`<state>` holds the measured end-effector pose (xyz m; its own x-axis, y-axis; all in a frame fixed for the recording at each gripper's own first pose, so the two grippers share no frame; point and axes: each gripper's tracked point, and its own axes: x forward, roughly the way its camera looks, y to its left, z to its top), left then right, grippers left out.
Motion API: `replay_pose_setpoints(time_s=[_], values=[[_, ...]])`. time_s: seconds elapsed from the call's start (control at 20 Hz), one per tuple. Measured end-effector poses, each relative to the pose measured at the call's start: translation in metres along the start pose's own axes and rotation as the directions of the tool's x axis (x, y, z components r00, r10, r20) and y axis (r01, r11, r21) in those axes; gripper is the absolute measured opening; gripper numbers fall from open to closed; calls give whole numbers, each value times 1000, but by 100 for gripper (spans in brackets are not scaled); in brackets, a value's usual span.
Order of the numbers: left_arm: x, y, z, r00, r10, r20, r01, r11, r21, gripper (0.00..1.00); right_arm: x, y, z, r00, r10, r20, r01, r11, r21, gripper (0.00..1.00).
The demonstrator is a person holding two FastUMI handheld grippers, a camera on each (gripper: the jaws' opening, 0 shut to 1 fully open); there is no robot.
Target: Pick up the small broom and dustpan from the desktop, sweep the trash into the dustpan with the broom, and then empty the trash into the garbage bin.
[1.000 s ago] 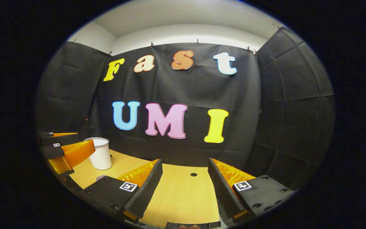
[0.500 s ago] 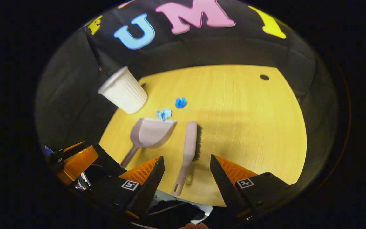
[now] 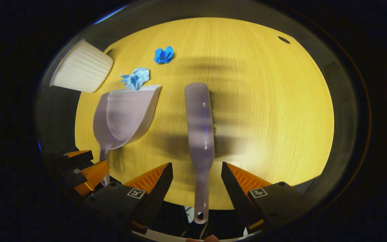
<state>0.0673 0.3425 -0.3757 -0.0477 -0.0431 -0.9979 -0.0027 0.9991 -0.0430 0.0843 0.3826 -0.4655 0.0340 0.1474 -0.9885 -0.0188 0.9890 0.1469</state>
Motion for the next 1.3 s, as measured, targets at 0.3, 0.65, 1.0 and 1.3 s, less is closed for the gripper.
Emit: replay_pose_setpoints(time_s=[0.3,0.65,1.0,1.3], values=[[13,-30,23,996,-54,-64,52,998,-39,83,24,-28,12,995,-73,-74,73,997,3,95],[27,-49,33,993,-108,-57,104,993,-55,30,25,-27,3,993,-3,-114,-1,999,-39,28],[15,-38,40,993,-113,-31,115,992,47,24,5,-16,24,995,78,-57,-80,996,-40,20],[8,-26,42,997,-66,-36,71,981,180,22,-11,-57,138,994,-35,106,53,984,-172,20]])
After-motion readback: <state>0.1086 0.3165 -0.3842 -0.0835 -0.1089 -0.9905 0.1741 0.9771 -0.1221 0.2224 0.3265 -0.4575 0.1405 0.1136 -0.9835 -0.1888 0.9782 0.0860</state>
